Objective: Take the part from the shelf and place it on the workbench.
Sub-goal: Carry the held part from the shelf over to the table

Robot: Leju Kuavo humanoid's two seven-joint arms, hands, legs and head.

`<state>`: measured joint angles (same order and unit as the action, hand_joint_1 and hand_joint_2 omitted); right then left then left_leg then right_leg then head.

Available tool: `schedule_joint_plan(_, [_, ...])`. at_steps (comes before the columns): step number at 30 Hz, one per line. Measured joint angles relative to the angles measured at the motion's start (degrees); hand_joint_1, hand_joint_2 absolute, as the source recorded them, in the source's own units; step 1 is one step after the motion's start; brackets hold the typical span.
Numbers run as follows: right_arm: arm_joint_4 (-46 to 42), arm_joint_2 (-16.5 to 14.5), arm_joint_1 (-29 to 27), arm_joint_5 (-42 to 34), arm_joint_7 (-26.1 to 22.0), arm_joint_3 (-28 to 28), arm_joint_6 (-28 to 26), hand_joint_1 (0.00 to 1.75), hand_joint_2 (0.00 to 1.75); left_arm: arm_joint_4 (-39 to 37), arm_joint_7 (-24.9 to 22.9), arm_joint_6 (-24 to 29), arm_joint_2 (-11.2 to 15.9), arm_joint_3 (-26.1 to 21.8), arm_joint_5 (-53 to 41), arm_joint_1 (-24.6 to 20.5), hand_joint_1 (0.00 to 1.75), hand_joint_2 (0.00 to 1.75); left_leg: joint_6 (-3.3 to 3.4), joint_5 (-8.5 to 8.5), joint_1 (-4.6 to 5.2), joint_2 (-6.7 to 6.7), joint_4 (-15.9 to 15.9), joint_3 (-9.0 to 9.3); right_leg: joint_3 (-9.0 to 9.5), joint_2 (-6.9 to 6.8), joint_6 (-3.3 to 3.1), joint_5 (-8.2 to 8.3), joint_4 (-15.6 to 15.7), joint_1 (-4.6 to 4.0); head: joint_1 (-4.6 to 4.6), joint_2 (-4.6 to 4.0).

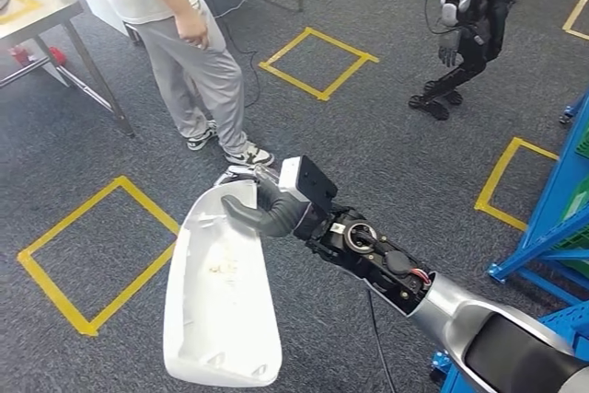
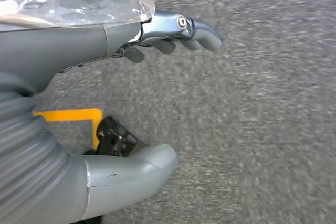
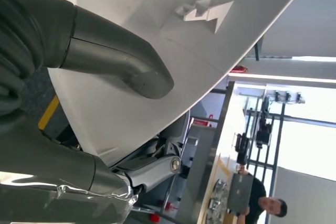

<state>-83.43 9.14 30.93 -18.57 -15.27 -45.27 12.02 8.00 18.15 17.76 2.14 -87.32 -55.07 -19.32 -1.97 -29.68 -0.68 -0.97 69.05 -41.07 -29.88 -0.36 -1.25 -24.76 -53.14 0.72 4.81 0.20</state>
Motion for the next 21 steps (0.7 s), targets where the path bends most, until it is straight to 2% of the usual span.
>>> schedule_joint_plan(1, [0.2, 0.0, 0.0, 0.0, -0.2, -0.1, 0.1, 1.75, 1.75, 0.0, -0.4, -0.1, 0.0, 0.0, -0.1, 0.0, 0.00, 1.75, -0.26, -0.42, -0.17, 0.17, 2.3, -1.17, -0.02, -0.48, 0.00, -0.02, 0.0, 0.00, -0.04, 0.00])
schedule_joint_plan(2, [0.3, 0.0, 0.0, 0.1, -0.4, -0.2, 0.2, 1.75, 1.75, 0.0, -0.6, -0.3, 0.0, 0.0, -0.3, 0.1, 0.00, 1.75, -0.47, 0.31, -0.34, 0.34, 2.1, -1.10, -0.03, -0.91, 0.04, -0.06, -0.1, 0.03, -0.09, 0.00])
schedule_joint_plan(3, [0.4, -0.1, 0.0, 0.1, -0.5, -0.2, 0.3, 1.75, 1.75, 0.0, -0.9, -0.4, 0.0, 0.0, -0.6, 0.1, 0.00, 1.75, -0.61, 1.97, -0.51, 0.63, -0.5, 0.22, -0.01, -1.31, 0.15, -0.13, -0.1, 0.07, -0.13, 0.00])
schedule_joint_plan(5, [0.5, -0.2, 0.1, 0.2, -0.7, -0.2, 0.3, 1.75, 1.75, 0.0, -1.1, -0.6, 0.1, 0.0, -1.2, 0.0, 0.00, 1.75, -0.72, 5.64, -0.60, 1.93, -9.2, 4.74, -0.04, -1.96, 0.63, -0.45, -0.5, 0.02, -0.27, 0.00])
schedule_joint_plan(6, [0.5, -0.2, 0.1, 0.2, -0.7, -0.2, 0.2, 1.75, 1.75, 0.0, -1.3, -0.6, 0.1, 0.0, -1.5, -0.1, 0.00, 1.75, -0.46, 6.71, -0.53, 2.36, -12.5, 6.44, -0.10, -2.21, 0.95, -0.64, -0.7, -0.10, -0.33, 0.00])
schedule_joint_plan(7, [0.6, -0.3, 0.2, 0.2, -0.7, -0.2, 0.1, 1.75, 1.75, 0.0, -1.4, -0.6, 0.1, 0.0, -1.8, -0.2, 0.00, 1.75, -0.10, 7.07, -0.41, 2.62, -14.3, 7.34, -0.14, -2.43, 1.26, -0.79, -0.8, -0.22, -0.28, 0.00])
schedule_joint_plan(9, [0.7, -0.3, 0.2, 0.3, -0.7, -0.2, 0.0, 1.75, 1.75, 0.0, -1.7, -0.5, 0.1, 0.0, -2.3, -0.3, 0.00, 1.75, 0.91, 6.98, -0.20, 2.04, -14.8, 7.44, -0.06, -2.91, 1.87, -0.97, -0.9, -0.30, -0.04, 0.00])
schedule_joint_plan(11, [0.8, -0.3, 0.3, 0.3, -0.7, -0.2, 0.0, 1.75, 1.75, 0.0, -2.1, -0.1, 0.1, 0.0, -2.8, -0.4, 0.00, 1.75, 1.76, 7.05, -0.30, 1.54, -14.9, 7.56, -0.47, -2.54, 2.50, -1.93, -1.8, -0.06, 0.14, 0.00])
schedule_joint_plan(12, [0.9, -0.3, 0.3, 0.3, -0.7, -0.2, 0.1, 1.75, 1.75, 0.0, -2.2, 0.0, 0.1, 0.0, -3.0, -0.5, 0.00, 1.75, 2.14, 7.13, -0.37, 1.34, -15.0, 7.65, -1.36, -1.91, 2.74, -3.21, -3.8, 0.06, 0.34, 0.00])
schedule_joint_plan(13, [1.0, -0.3, 0.4, 0.3, -0.8, -0.2, 0.2, 1.75, 1.75, 0.0, -2.3, 0.1, 0.1, 0.0, -3.1, -0.6, 0.00, 1.75, 2.42, 7.15, -0.42, 1.14, -15.1, 7.71, -2.88, -1.12, 2.92, -5.03, -7.2, 0.16, 0.56, 0.00])
schedule_joint_plan(15, [1.2, -0.3, 0.4, 0.3, -0.9, -0.3, 0.3, 1.75, 1.75, 0.0, -2.4, 0.1, 0.1, 0.0, -3.2, -0.8, 0.00, 1.75, 2.73, 7.12, -0.29, 0.60, -15.1, 7.71, -6.69, -0.18, 3.10, -8.59, -15.7, 0.20, 0.95, 0.00])
schedule_joint_plan(16, [1.4, -0.3, 0.4, 0.3, -0.9, -0.3, 0.3, 1.75, 1.75, 0.0, -2.4, 0.0, 0.1, 0.0, -3.2, -0.8, 0.00, 1.75, 2.78, 7.10, -0.23, 0.21, -15.0, 7.73, -8.09, -0.04, 3.12, -9.28, -18.5, 0.21, 0.99, 0.00])
schedule_joint_plan(17, [1.6, -0.3, 0.3, 0.3, -0.9, -0.3, 0.4, 1.75, 1.75, 0.0, -2.4, 0.0, 0.1, 0.0, -3.2, -0.8, 0.00, 1.75, 2.80, 7.08, -0.19, -0.21, -15.0, 7.78, -8.49, 0.03, 3.04, -8.76, -19.1, 0.21, 1.03, 0.00])
schedule_joint_plan(18, [1.7, -0.3, 0.3, 0.3, -0.9, -0.3, 0.4, 1.75, 1.75, 0.0, -2.4, -0.1, 0.1, 0.0, -3.2, -0.8, 0.00, 1.75, 2.78, 7.05, -0.18, -0.69, -15.0, 7.87, -7.75, 0.14, 2.88, -7.11, -17.1, 0.21, 1.09, 0.00])
schedule_joint_plan(20, [1.9, -0.3, 0.5, 0.3, -1.0, -0.3, 0.4, 1.75, 1.75, 0.0, -2.4, -0.3, 0.0, 0.0, -3.2, -0.8, 0.00, 1.75, 2.61, 6.97, -0.17, -1.59, -14.9, 8.04, -4.21, 1.22, 2.35, -2.68, -9.0, 0.21, 1.28, 0.00])
schedule_joint_plan(21, [2.0, -0.3, 0.6, 0.3, -1.1, -0.4, 0.5, 1.75, 1.75, 0.0, -2.4, -0.4, -0.1, 0.0, -3.2, -0.8, 0.00, 1.75, 2.42, 6.96, -0.10, -2.00, -14.8, 7.98, -2.59, 1.95, 2.13, -1.28, -5.3, 0.22, 1.27, 0.00])
